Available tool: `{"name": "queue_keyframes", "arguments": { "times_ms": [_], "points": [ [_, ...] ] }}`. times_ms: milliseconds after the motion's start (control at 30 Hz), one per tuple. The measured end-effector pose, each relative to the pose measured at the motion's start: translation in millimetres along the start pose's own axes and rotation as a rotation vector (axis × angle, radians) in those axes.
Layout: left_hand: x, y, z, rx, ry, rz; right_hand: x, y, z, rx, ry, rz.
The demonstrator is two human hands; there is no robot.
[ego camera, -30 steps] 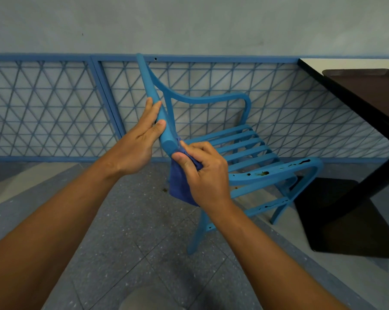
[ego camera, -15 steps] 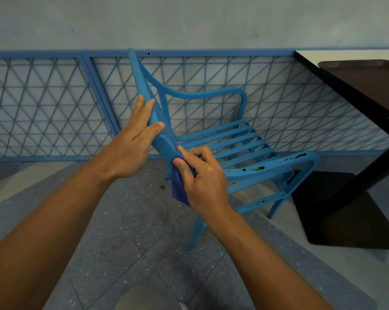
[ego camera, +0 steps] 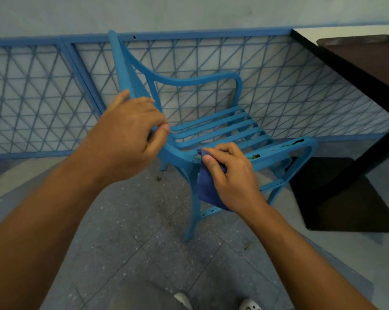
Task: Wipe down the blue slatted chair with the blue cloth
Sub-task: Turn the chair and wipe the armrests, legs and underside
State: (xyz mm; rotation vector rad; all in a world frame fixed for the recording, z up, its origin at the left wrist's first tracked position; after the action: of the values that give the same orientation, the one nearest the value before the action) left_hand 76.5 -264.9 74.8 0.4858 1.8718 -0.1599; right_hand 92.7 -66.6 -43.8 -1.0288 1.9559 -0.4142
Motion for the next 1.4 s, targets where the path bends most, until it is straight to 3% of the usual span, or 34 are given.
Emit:
{"name": "queue_keyframes", "arguments": {
  "times_ms": [167,400,600,800,967,1133,1400],
  "points": [
    [4,10,-16,0.080,-0.073,-0.209,30,-31,-20,-0.142,0.009,-0.049],
    [5,19,-19,0.003,-0.298,-0.488,28,37,11,-0.037,0.060,0.027],
    [11,50,-21,-0.066,-0.295,-0.708,27,20,2,-0.050,0.032,0.028],
    [26,53,-26,-0.180,-0.303,-0.654,30,28,6,-0.056,0.075,-0.016],
    [54,68,-24,-0.131,-0.344,-0.566,25,51,17,0.009,0.115,0.046],
    [56,68,-23,-0.104,-0.299,-0.578,30,37,23,-0.048,0.128,0.033],
    [60,62,-22,-0.108,-0.258,-0.556,17,89,30,0.002,0.051,0.141]
  ]
}}
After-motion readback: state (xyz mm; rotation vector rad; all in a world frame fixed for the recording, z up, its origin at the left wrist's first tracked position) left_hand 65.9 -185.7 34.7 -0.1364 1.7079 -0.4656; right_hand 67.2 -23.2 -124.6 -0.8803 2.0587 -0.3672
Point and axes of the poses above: each hand's wrist, its own z-axis away from the middle knuckle, its own x-axis out of the palm, y = z × x, the point moved 5 cm from there along -z, towards the middle knuckle, and after that the axes turned 10 degrees about -x, right-handed, at the moved point
